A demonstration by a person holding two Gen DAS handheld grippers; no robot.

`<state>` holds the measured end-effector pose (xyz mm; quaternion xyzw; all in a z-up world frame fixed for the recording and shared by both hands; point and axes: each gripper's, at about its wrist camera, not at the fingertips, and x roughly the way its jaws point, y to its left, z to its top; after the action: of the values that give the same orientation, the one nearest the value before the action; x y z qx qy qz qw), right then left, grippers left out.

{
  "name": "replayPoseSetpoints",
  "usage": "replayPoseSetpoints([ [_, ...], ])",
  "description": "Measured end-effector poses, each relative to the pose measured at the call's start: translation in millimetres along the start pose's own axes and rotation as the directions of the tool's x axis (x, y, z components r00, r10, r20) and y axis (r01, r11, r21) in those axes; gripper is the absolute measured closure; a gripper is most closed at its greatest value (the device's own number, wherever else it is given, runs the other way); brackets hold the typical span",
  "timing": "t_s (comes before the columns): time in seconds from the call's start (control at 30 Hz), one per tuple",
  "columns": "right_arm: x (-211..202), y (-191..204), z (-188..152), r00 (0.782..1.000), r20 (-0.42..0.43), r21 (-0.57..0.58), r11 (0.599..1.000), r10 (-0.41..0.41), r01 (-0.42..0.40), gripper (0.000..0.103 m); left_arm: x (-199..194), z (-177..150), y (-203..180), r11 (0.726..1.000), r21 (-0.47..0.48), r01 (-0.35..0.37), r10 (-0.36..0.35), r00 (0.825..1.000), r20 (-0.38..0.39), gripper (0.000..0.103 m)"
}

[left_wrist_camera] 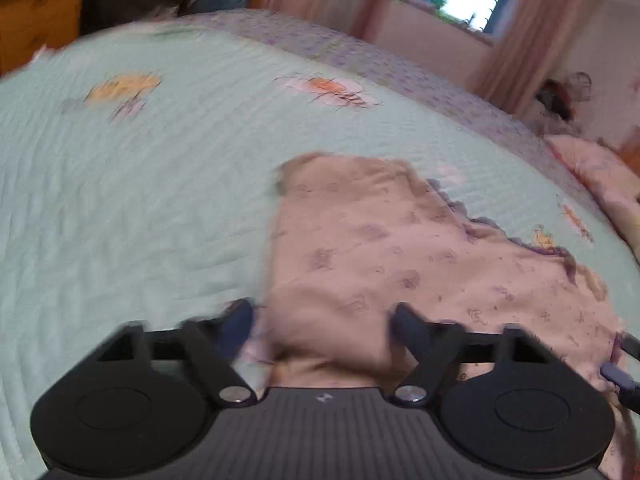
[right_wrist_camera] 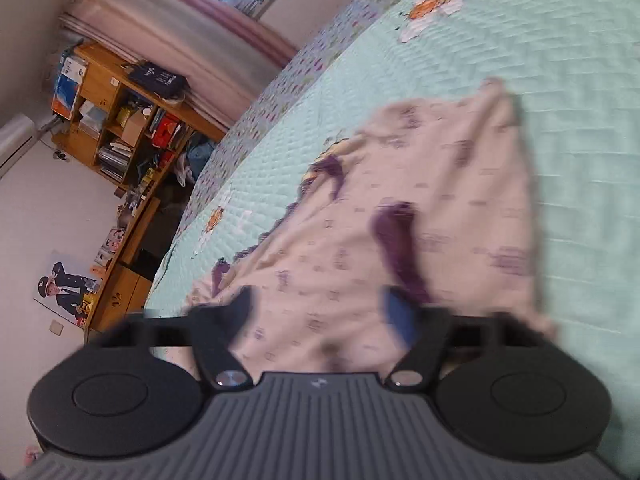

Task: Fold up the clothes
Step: 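Smooth the folded sleeve on the body with the open left gripper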

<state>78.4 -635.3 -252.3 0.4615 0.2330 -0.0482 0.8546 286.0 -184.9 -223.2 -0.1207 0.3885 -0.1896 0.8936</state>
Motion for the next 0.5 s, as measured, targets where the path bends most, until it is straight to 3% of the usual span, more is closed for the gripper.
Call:
replayPoseSetpoints([
  [0.07,-28,5,-6,0.999,0.038,-0.025,0.999,-0.030,0.031,0.029,-24,3,20,0.997,-0.073,0.002,0.002,0.998,0.061,0.025],
  [0.13,-50,16,-15,0.997,0.070,-0.093,0.995,-0.016,0.022,0.025,-50,3,35,0.988,-0.137,0.072,-0.054,0.990,0.128,0.024],
  [0.23,-62,30,-30,0.997,0.047,-0.141,0.988,0.067,-0.060,0.021,-55,0,32,0.954,-0.182,0.240,-0.225,0.969,0.099,0.019],
  [0.27,-61,31,-33,0.996,0.043,-0.135,0.988,0.080,-0.073,0.021,-50,-3,25,0.948,-0.176,0.266,-0.256,0.964,0.076,0.018],
  [0.37,-51,34,-43,0.995,0.028,-0.081,0.992,0.097,-0.094,0.021,-22,-12,1,0.952,-0.152,0.267,-0.268,0.963,0.013,0.019],
  [0.5,-54,31,-54,0.994,0.017,-0.041,0.994,0.106,-0.105,0.021,13,-10,-3,0.940,-0.237,0.247,-0.249,0.968,0.021,0.021],
])
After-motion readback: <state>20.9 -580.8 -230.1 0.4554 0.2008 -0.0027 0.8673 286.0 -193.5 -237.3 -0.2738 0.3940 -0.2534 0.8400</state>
